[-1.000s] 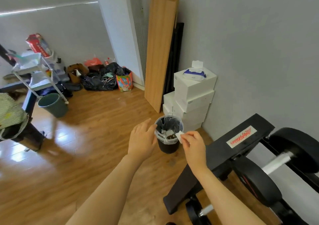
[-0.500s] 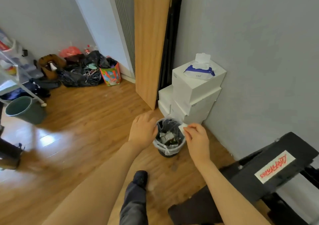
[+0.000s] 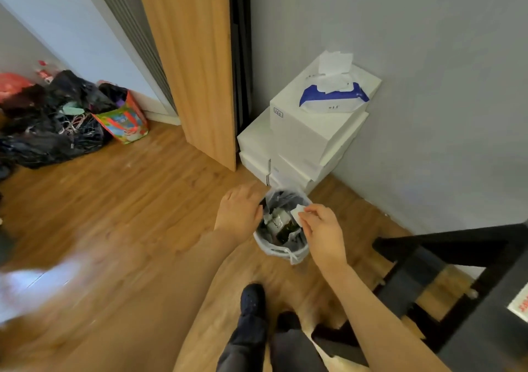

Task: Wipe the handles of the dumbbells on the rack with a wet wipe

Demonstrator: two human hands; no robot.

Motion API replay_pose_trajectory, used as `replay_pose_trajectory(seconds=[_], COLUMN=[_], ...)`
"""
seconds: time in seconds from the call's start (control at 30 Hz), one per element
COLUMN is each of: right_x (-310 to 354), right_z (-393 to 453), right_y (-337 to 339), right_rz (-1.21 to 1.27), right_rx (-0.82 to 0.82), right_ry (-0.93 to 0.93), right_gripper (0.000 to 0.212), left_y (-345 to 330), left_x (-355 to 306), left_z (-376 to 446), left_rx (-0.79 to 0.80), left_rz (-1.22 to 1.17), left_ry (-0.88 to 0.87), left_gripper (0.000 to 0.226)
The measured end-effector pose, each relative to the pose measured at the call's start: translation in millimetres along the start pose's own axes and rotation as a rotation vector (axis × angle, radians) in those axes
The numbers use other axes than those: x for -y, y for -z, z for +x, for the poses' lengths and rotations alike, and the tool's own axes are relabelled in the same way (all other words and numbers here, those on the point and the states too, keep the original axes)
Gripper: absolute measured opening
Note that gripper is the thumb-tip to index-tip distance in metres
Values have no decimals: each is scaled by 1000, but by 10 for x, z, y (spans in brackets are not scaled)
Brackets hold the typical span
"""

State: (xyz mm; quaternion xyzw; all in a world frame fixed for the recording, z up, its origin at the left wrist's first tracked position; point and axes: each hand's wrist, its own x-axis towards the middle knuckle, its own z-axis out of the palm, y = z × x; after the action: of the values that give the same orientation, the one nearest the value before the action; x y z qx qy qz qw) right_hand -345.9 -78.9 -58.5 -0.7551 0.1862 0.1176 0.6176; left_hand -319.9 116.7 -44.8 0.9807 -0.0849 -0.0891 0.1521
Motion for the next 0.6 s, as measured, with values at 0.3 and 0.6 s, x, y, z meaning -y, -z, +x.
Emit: replay_pose_trajectory(seconds=[0.3, 0.6], right_x=[-406, -1026], right_z=[584, 963], right_y=[-301, -493], right_rz=[-214, -807], right_rx=[53, 107], right_ry=[26, 310], right_gripper=[12, 28], left_y=[-387, -637], left_x=[344, 431], left_z=[142, 347], left_rx=[112, 142], left_rz=[5, 9], left_ry=[85, 93], left_gripper=[36, 39])
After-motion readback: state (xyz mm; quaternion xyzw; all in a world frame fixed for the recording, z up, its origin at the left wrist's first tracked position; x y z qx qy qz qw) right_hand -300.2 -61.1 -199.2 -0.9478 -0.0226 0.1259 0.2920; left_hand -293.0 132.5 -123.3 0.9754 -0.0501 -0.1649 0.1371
